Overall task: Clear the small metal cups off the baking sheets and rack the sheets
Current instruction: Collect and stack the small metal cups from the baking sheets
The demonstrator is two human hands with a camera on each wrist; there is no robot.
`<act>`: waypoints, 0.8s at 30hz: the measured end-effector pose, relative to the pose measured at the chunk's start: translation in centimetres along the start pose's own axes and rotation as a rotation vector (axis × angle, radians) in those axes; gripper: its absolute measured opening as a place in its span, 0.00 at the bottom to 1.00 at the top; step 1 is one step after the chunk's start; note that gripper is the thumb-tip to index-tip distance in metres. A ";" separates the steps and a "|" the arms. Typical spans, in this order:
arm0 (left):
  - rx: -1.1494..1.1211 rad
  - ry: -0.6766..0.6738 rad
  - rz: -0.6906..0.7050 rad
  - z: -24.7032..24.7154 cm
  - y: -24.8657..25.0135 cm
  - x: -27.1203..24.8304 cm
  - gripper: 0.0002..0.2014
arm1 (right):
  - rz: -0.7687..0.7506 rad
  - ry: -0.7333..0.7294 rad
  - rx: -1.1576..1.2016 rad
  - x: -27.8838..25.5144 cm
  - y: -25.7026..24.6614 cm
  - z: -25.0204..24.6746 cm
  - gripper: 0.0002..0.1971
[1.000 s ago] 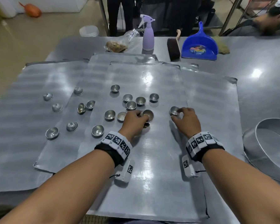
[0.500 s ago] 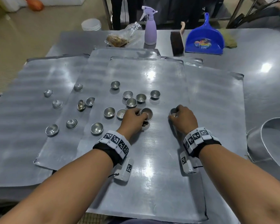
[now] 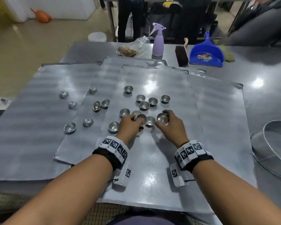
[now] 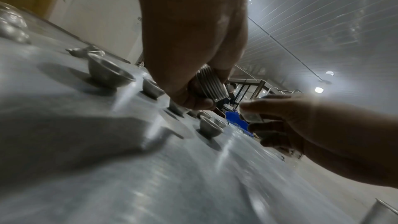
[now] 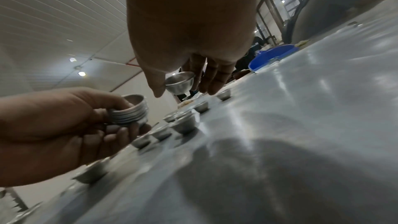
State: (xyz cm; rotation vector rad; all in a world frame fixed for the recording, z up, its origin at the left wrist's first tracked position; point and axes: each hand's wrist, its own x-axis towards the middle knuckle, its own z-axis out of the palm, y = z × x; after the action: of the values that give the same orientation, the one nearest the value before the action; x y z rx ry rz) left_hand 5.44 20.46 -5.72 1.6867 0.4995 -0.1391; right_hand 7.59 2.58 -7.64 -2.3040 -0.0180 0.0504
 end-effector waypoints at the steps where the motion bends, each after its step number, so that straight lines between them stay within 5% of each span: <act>1: -0.013 0.014 0.000 -0.4 -0.1 -0.2 0.04 | -0.031 0.006 0.025 -0.6 -1.0 0.5 0.30; 11: -0.322 -0.035 -0.048 -3.2 0.5 -0.3 0.17 | -0.213 -0.048 0.081 -2.7 -6.1 3.8 0.29; 18: -0.149 -0.048 0.053 -4.5 0.4 0.1 0.12 | -0.211 -0.126 0.048 -1.6 -5.4 4.7 0.40; 20: -0.101 -0.012 0.089 -4.8 0.1 0.6 0.03 | -0.190 -0.115 -0.015 -1.1 -4.3 4.7 0.36; 24: -0.061 0.046 0.102 -4.8 -0.1 1.6 0.12 | -0.085 -0.063 -0.164 0.3 -1.9 4.3 0.24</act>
State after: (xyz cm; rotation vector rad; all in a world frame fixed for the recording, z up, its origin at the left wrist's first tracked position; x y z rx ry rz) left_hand 5.94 25.49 -5.55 1.6549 0.4469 -0.0113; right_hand 7.74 6.99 -9.12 -2.4620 -0.1575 0.0806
